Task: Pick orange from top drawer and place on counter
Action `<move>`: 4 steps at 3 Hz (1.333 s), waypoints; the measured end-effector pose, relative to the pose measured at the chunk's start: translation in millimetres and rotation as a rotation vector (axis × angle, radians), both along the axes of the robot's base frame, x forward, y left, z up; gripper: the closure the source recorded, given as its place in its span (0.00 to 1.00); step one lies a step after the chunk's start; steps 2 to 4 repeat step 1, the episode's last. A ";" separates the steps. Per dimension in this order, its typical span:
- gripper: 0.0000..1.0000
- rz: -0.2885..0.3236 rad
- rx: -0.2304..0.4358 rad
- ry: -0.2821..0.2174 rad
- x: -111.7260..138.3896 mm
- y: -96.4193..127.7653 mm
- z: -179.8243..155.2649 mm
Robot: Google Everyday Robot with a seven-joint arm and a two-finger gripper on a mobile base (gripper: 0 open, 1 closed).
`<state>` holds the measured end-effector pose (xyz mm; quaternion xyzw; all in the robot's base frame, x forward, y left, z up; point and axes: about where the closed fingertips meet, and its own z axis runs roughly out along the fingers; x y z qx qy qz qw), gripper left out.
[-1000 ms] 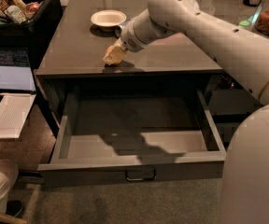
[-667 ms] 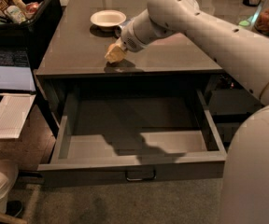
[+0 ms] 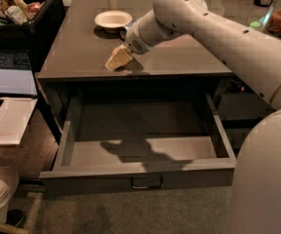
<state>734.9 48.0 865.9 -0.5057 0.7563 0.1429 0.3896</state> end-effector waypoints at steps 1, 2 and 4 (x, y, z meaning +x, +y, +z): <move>0.00 0.000 0.000 0.000 0.0 0.0 0.0; 0.00 0.000 0.000 0.000 0.0 0.0 0.0; 0.00 0.000 0.000 0.000 0.0 0.0 0.0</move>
Offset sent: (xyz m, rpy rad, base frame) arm 0.0000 0.0000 0.0000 0.0000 0.0000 0.0000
